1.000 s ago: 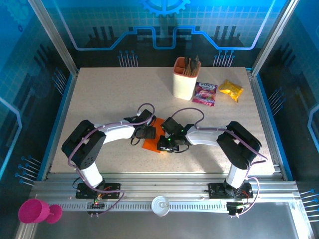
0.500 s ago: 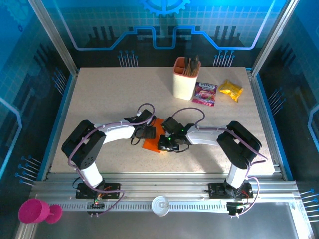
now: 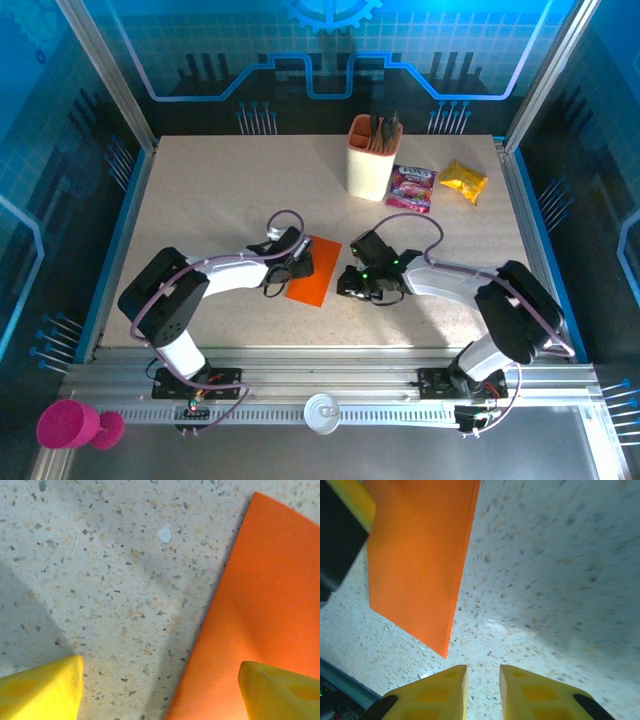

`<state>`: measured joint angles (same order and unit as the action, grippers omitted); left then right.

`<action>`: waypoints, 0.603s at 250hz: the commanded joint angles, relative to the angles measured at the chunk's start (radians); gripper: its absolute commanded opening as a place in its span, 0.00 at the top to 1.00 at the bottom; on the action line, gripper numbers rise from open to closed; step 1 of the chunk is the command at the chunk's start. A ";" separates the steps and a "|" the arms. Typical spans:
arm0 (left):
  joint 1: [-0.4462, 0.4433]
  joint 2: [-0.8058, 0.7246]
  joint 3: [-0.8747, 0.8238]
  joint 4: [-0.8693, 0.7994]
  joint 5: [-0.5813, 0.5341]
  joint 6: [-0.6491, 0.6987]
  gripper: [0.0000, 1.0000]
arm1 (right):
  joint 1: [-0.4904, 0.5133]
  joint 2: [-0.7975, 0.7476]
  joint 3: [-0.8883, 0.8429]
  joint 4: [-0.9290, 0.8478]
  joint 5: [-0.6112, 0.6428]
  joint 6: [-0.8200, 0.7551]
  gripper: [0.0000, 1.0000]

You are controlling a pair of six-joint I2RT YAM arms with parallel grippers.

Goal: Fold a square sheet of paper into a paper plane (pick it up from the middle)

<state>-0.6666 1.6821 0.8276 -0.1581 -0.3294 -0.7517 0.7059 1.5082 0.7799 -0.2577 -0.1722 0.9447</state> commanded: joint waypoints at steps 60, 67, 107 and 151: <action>-0.145 0.007 0.163 -0.200 0.203 -0.037 0.17 | -0.095 -0.217 -0.078 -0.171 0.064 -0.102 0.74; -0.144 0.004 0.174 -0.218 0.188 -0.008 0.17 | -0.098 -0.227 -0.080 -0.175 0.066 -0.106 0.74; -0.142 -0.010 0.166 -0.278 0.128 0.032 0.16 | -0.122 -0.269 -0.100 -0.189 0.058 -0.127 0.71; -0.149 0.001 0.076 -0.196 0.160 -0.038 0.16 | -0.153 -0.304 -0.120 -0.189 0.037 -0.139 0.66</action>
<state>-0.8127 1.6875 0.9646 -0.3508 -0.1860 -0.7612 0.5781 1.2385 0.6769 -0.4145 -0.1192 0.8337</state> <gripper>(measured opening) 0.837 0.320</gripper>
